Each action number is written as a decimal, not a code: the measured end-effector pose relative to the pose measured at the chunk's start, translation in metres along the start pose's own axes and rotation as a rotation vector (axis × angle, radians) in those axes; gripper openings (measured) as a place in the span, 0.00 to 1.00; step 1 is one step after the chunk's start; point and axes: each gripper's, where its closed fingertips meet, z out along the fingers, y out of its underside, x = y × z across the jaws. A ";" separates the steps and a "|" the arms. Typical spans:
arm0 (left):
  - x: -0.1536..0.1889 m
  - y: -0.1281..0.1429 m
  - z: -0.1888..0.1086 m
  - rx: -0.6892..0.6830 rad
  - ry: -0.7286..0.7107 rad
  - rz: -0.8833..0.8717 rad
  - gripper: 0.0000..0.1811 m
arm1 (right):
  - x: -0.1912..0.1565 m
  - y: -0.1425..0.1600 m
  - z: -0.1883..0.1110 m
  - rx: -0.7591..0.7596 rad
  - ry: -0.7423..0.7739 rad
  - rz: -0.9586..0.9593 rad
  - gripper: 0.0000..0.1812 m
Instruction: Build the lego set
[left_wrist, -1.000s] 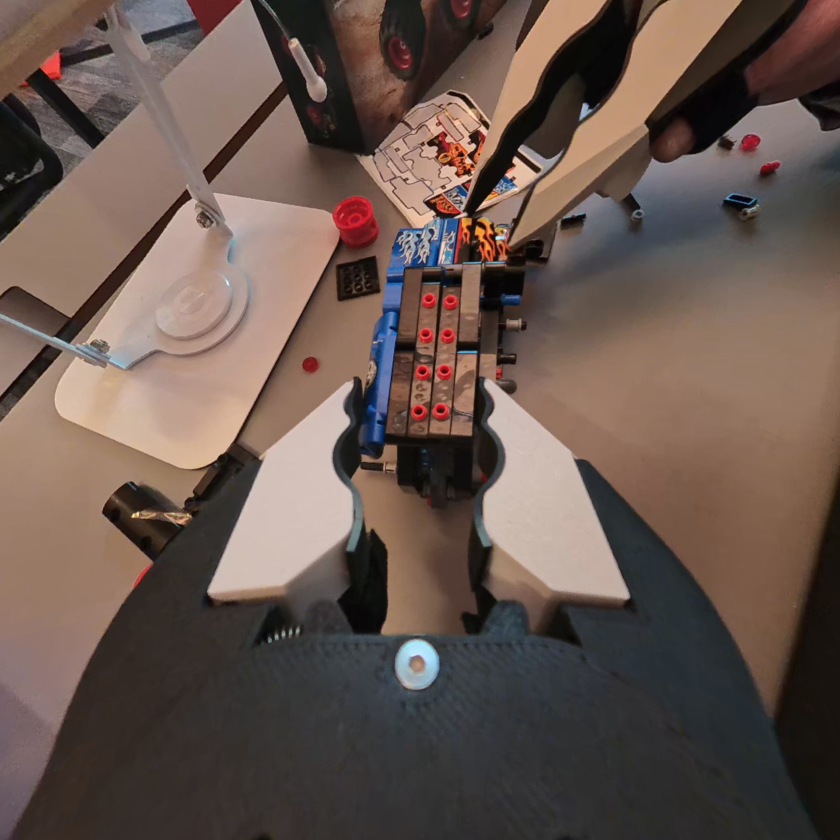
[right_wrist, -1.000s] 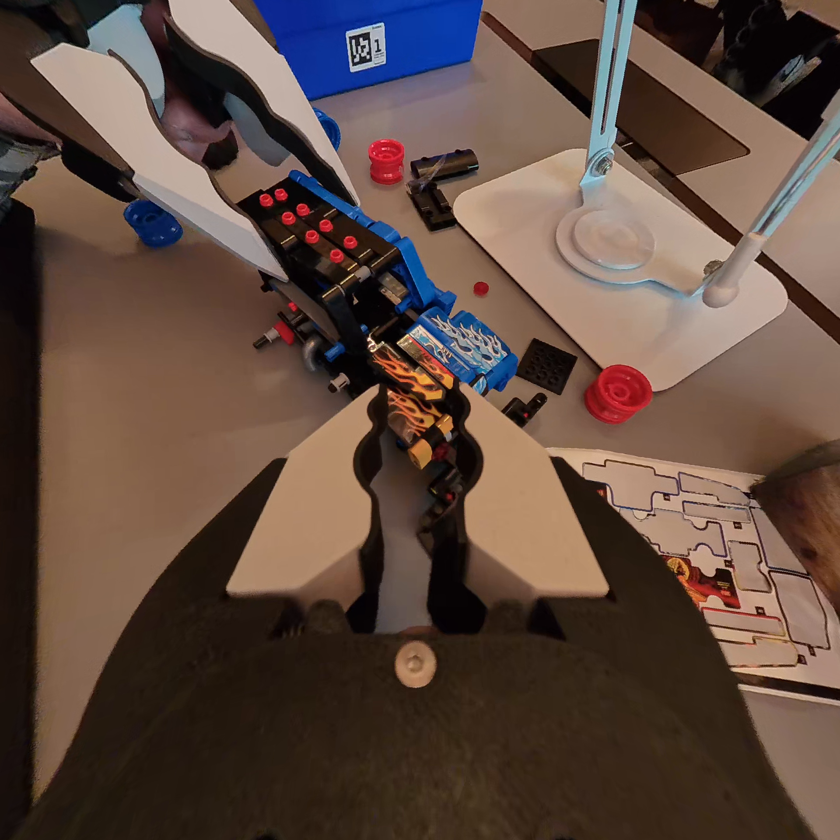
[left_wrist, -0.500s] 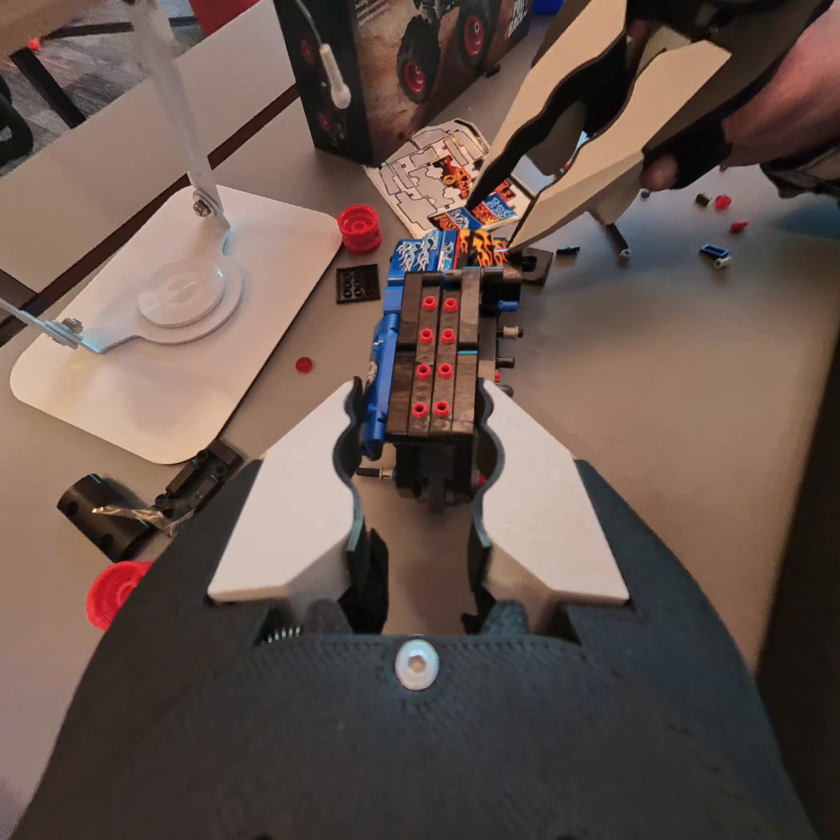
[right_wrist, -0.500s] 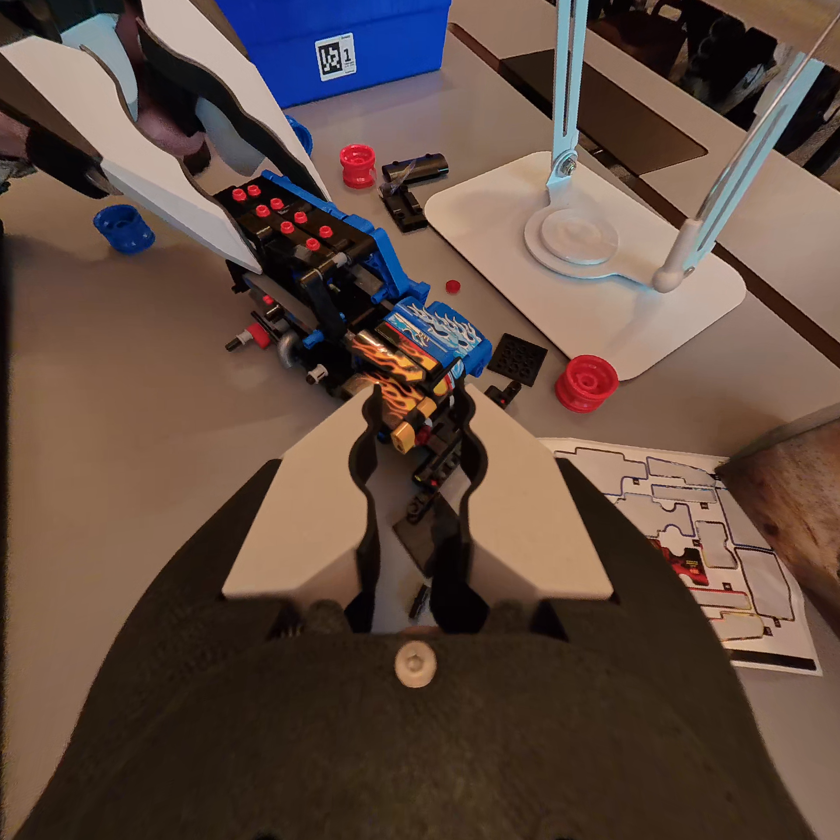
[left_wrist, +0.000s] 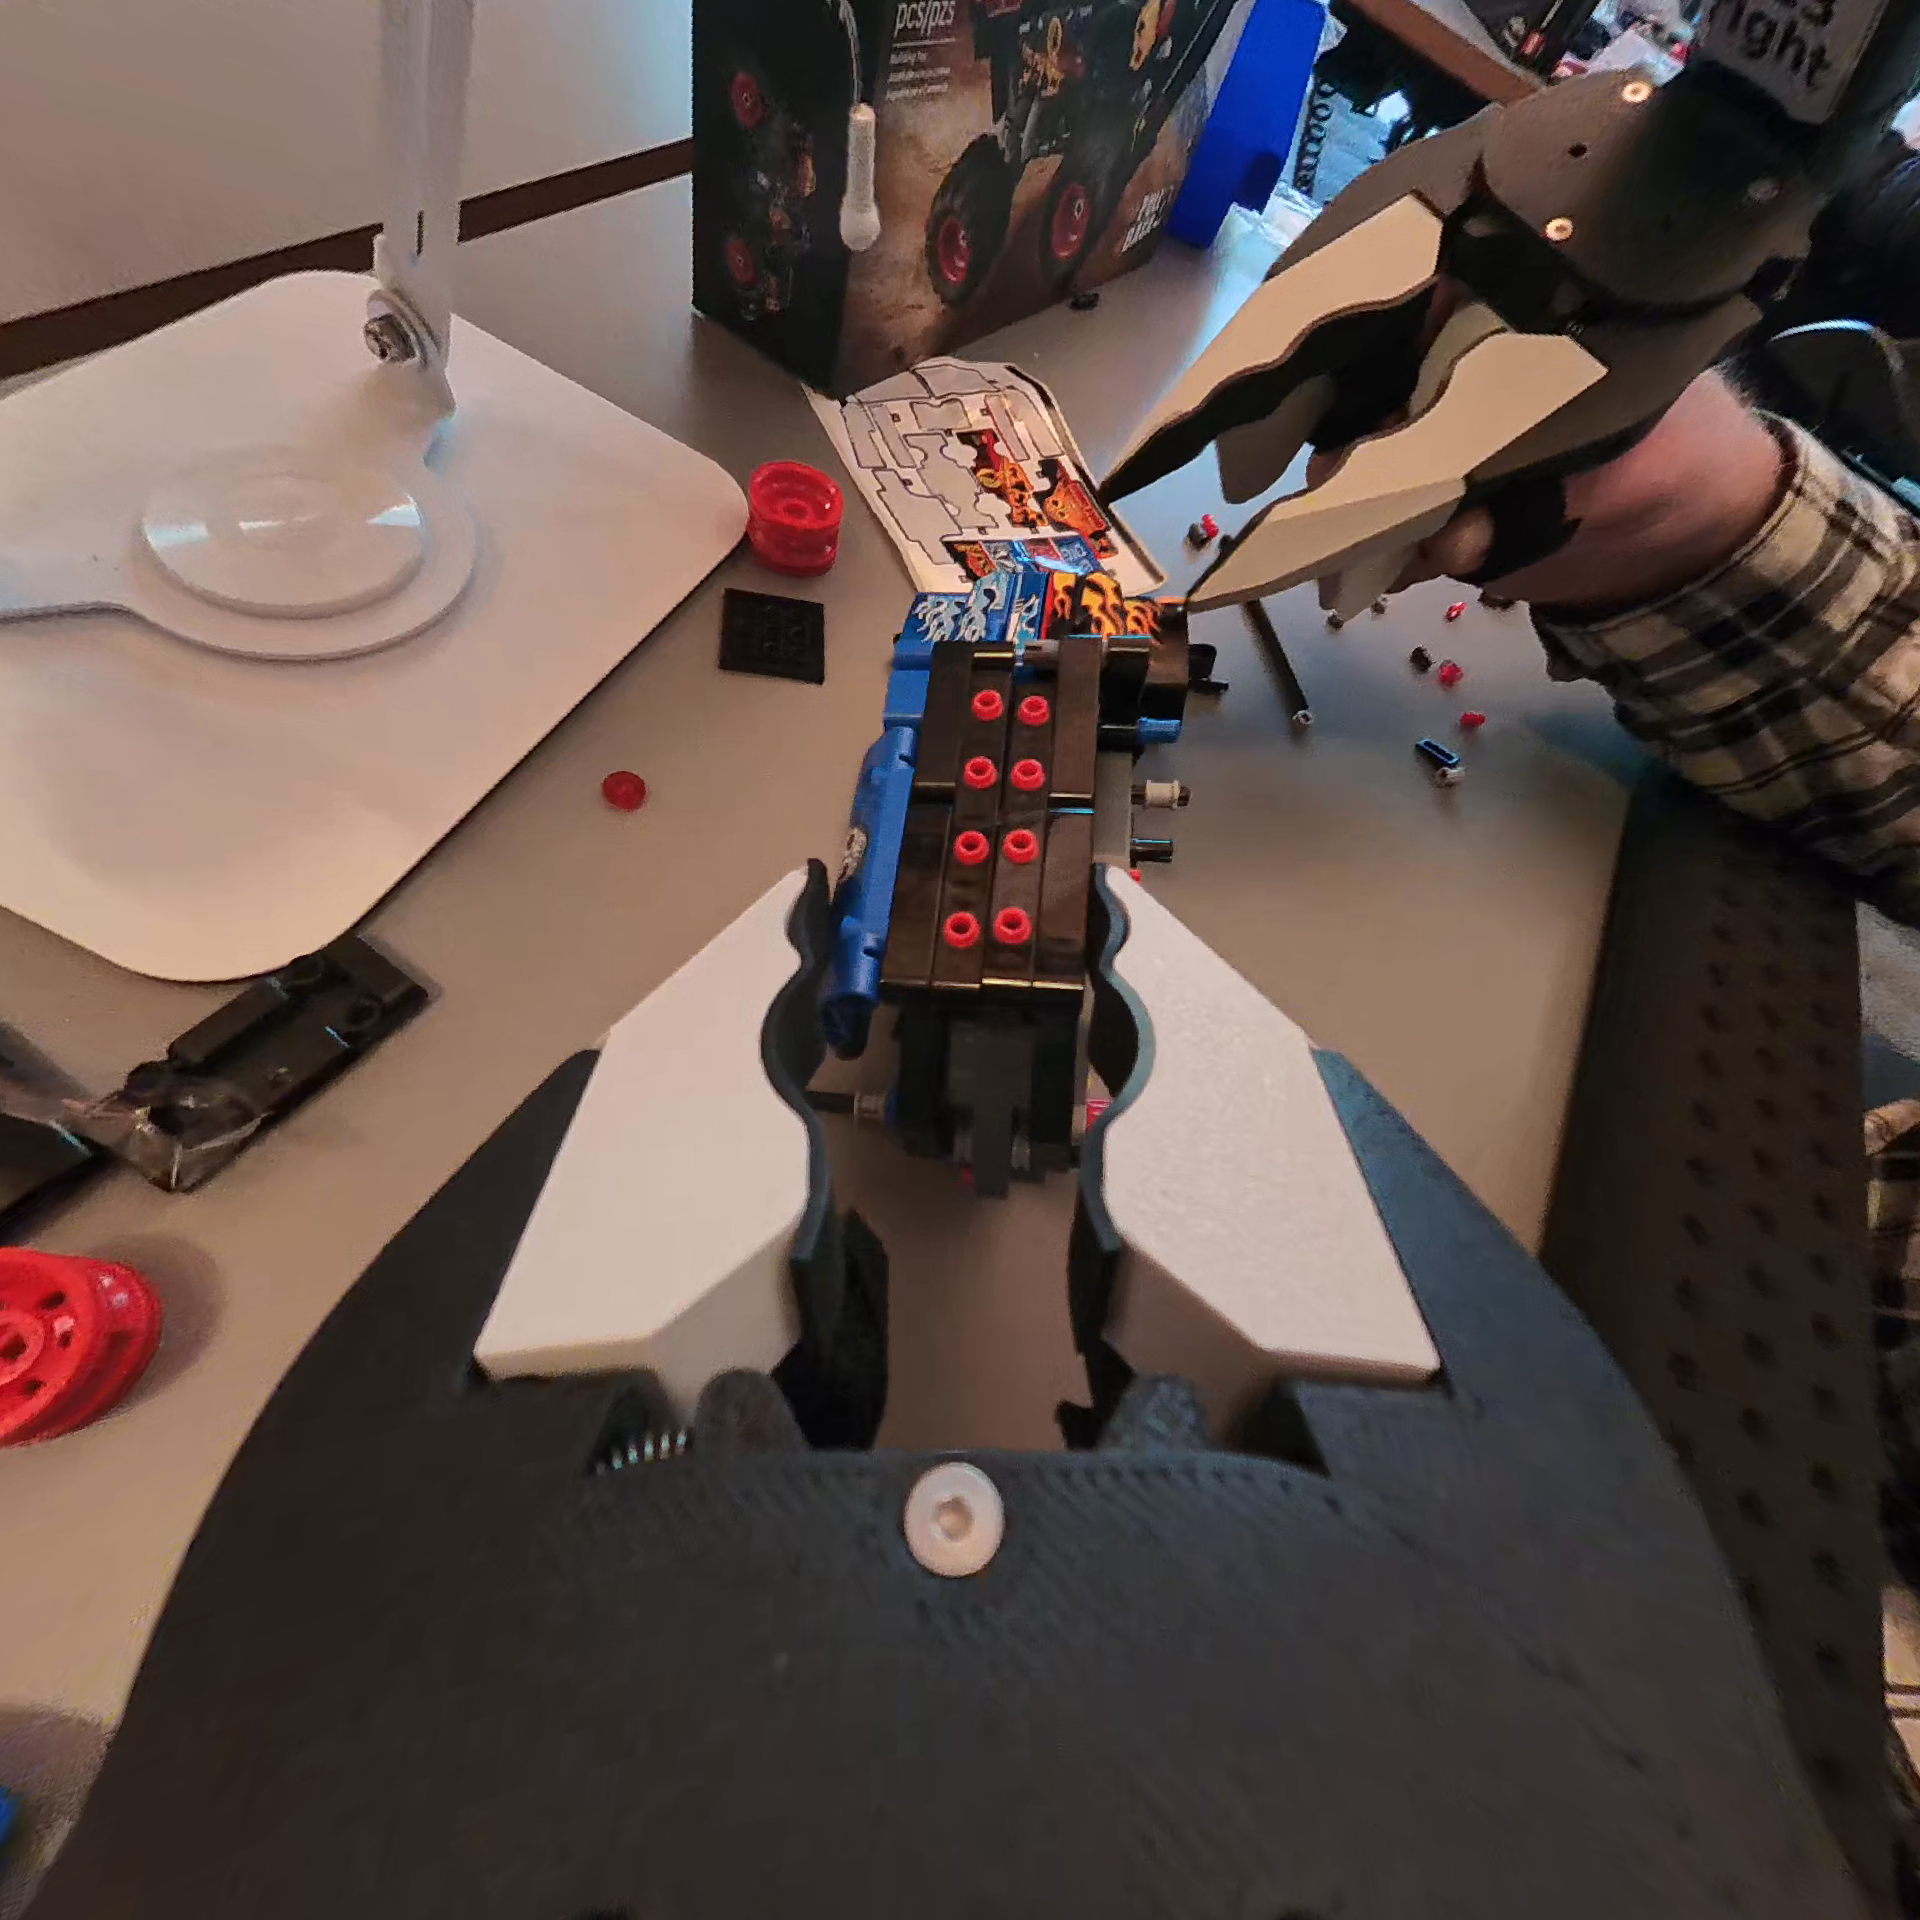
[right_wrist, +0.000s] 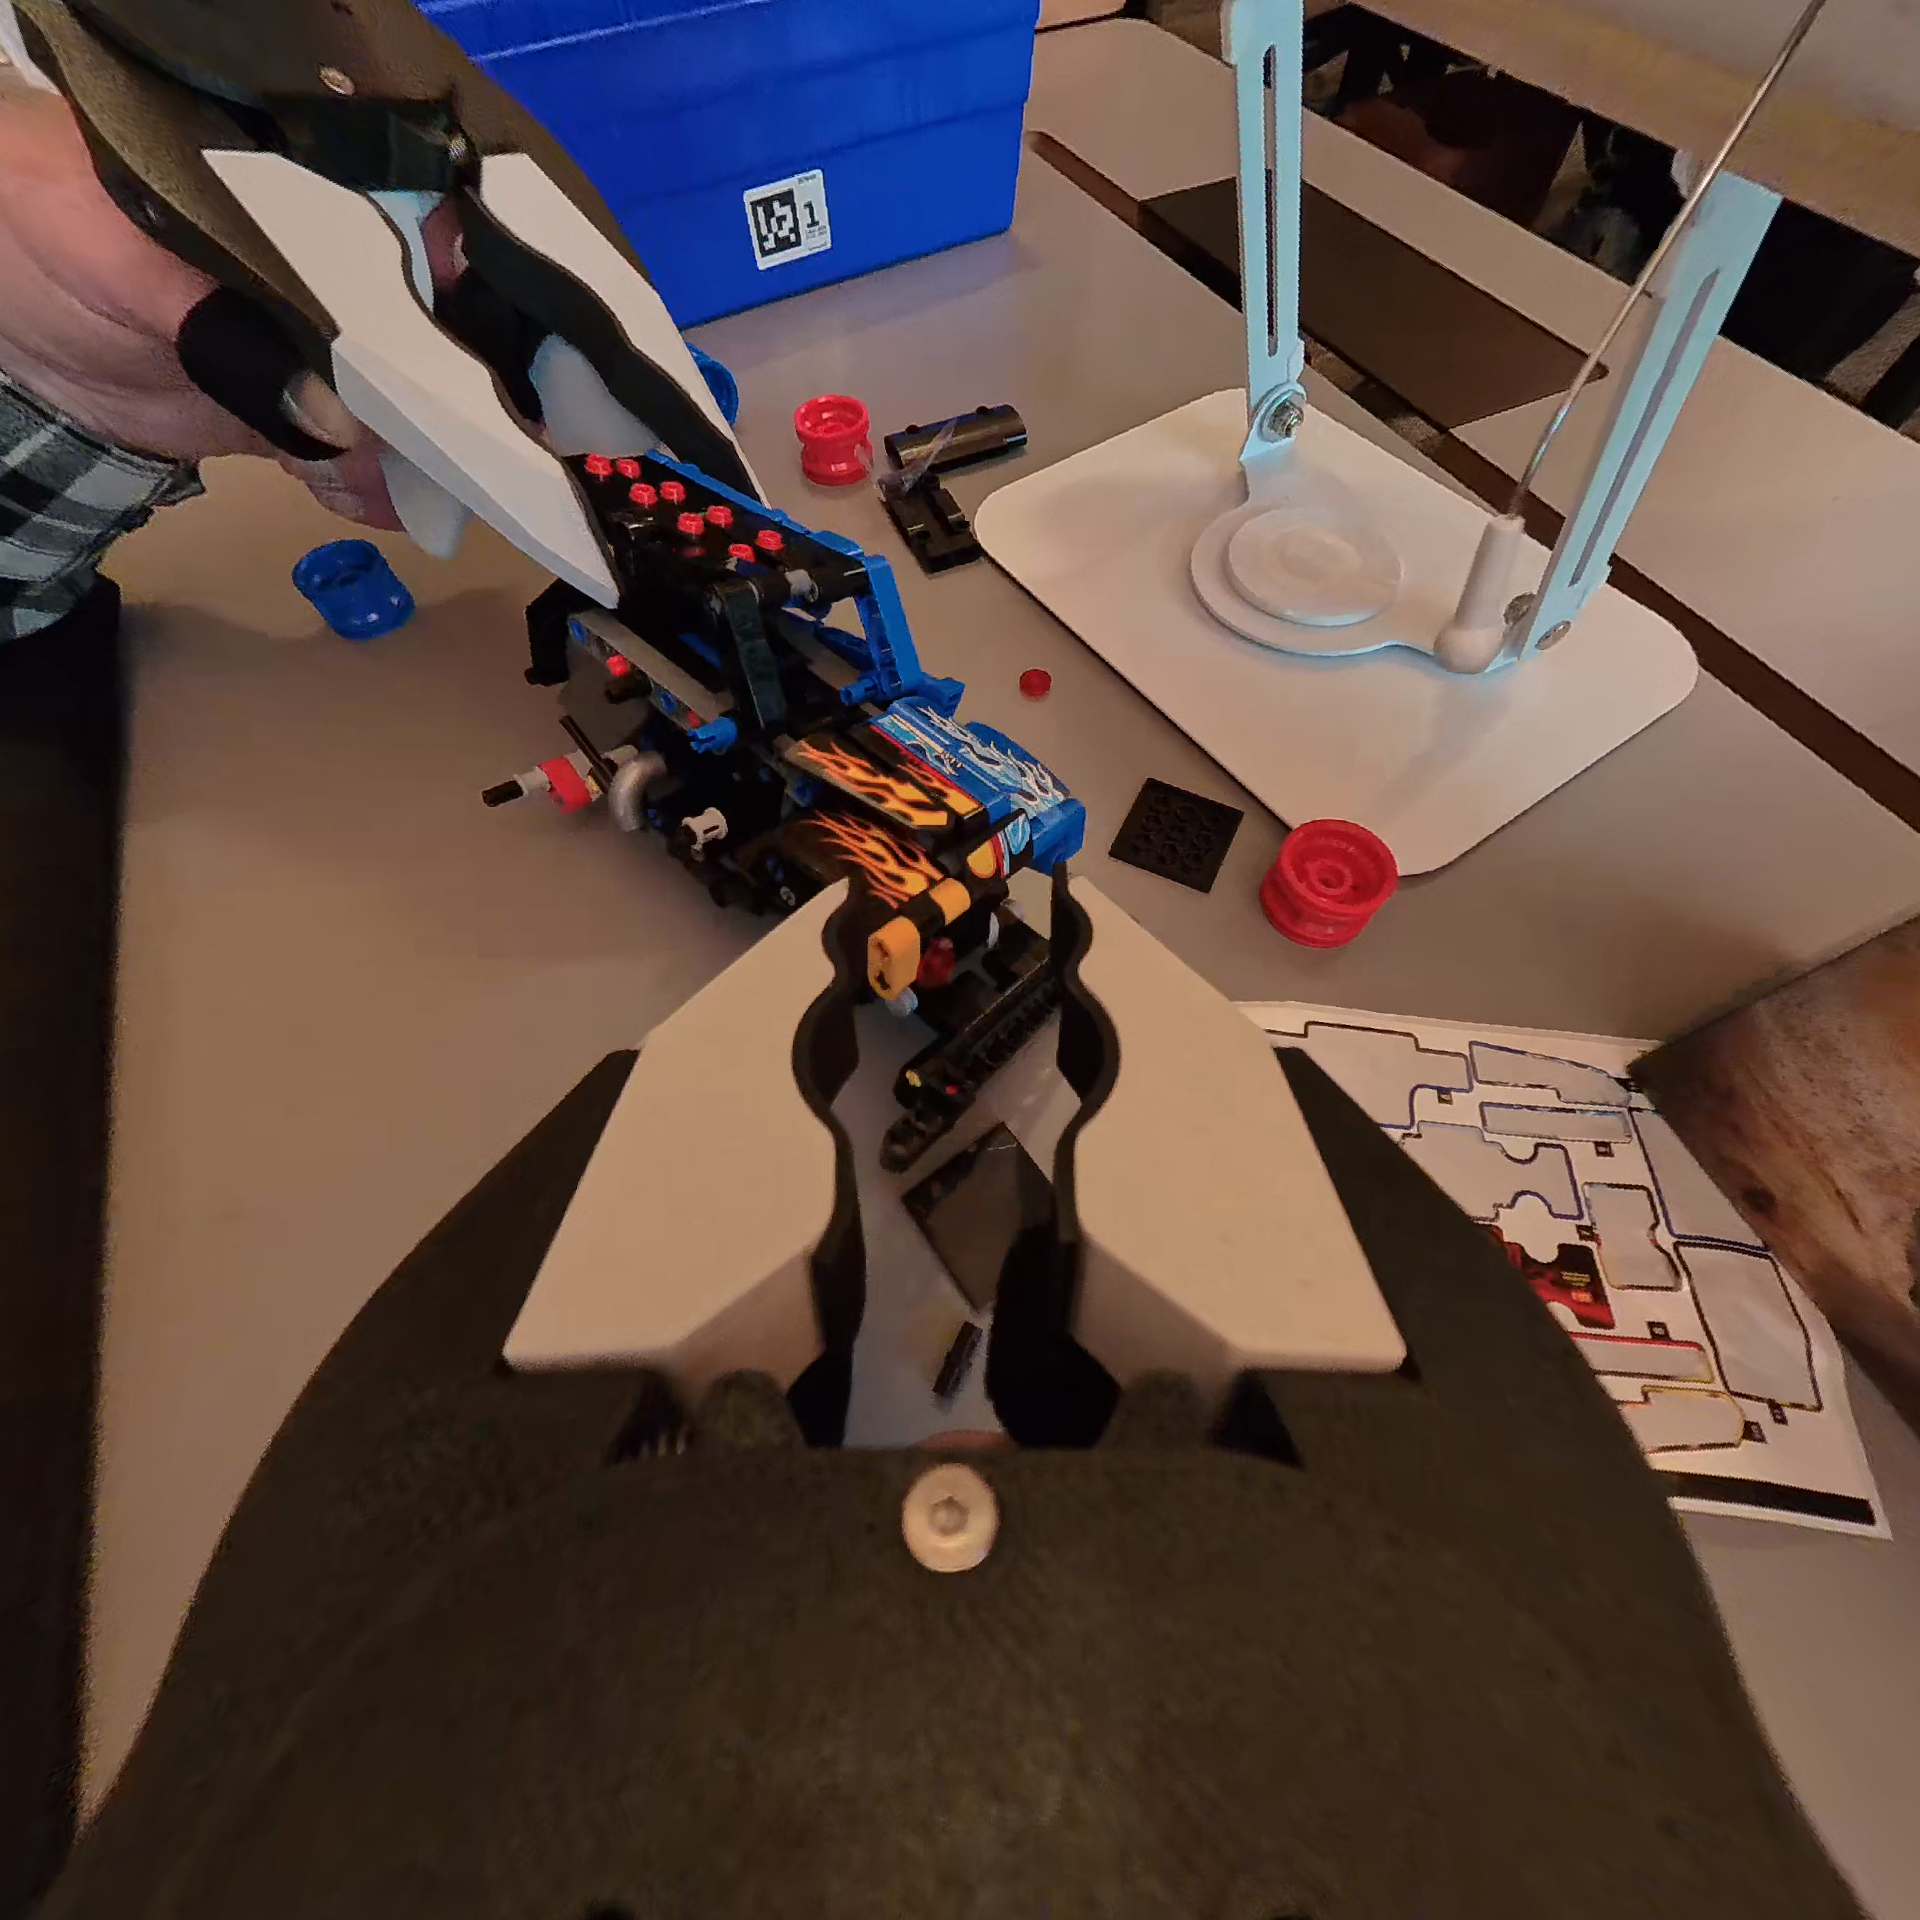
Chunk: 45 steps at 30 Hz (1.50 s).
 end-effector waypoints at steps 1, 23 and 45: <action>0.000 0.000 0.000 0.002 0.001 -0.007 0.26 | 0.000 0.000 -0.001 -0.001 0.000 0.001 0.19; 0.010 -0.002 0.011 -0.085 -0.133 0.067 0.26 | 0.003 0.016 0.008 -0.053 -0.034 0.060 0.15; 0.013 0.008 0.000 -0.109 -0.096 0.268 0.27 | -0.019 0.028 0.011 -0.141 -0.115 -0.053 0.14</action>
